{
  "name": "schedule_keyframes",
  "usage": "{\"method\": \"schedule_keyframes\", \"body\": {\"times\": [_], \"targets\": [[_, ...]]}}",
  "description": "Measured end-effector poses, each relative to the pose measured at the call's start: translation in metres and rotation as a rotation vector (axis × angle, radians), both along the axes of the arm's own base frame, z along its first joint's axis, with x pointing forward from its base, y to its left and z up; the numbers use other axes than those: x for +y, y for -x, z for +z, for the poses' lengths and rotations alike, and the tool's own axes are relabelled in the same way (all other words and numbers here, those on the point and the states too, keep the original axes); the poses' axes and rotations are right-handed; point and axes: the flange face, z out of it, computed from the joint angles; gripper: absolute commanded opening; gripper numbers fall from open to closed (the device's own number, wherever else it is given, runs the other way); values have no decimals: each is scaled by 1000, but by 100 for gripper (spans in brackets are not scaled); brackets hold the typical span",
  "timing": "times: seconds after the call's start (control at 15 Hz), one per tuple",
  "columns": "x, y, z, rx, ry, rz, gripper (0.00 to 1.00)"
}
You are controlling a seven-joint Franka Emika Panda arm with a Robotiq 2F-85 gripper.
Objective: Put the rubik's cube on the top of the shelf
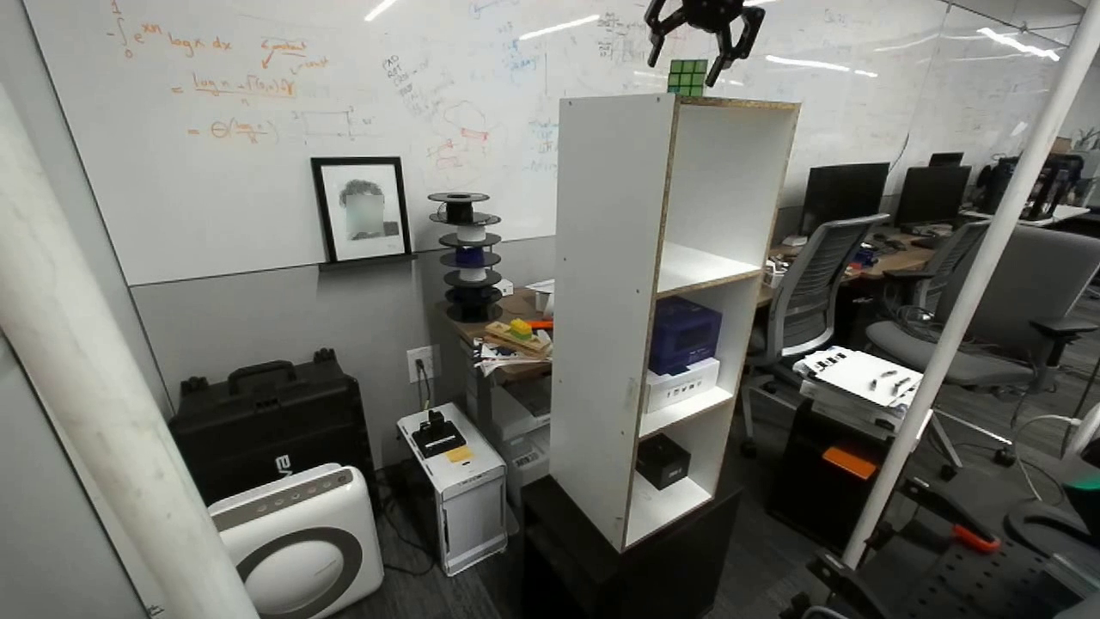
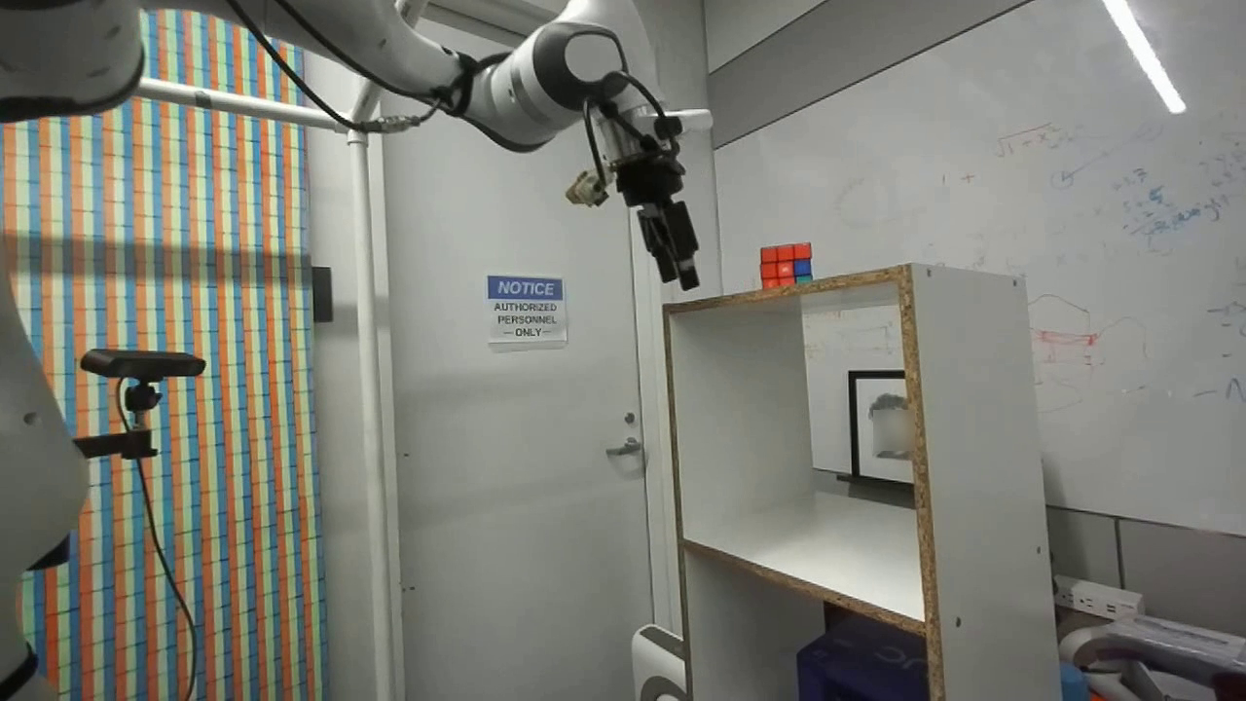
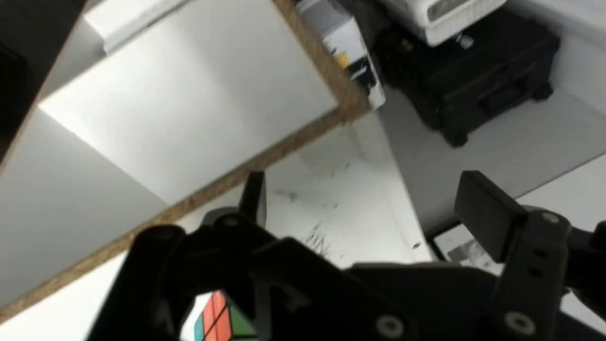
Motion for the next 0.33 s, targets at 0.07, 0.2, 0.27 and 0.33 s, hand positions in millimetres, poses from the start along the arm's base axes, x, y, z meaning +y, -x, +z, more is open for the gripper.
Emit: {"method": "schedule_keyframes", "body": {"times": [0.07, 0.2, 0.27, 0.33], "targets": [[9, 17, 6, 55, -23, 37, 100], [16, 57, 21, 170, -58, 100, 100], [15, 79, 27, 224, -70, 120, 100], [11, 101, 32, 282, -79, 130, 100]]}}
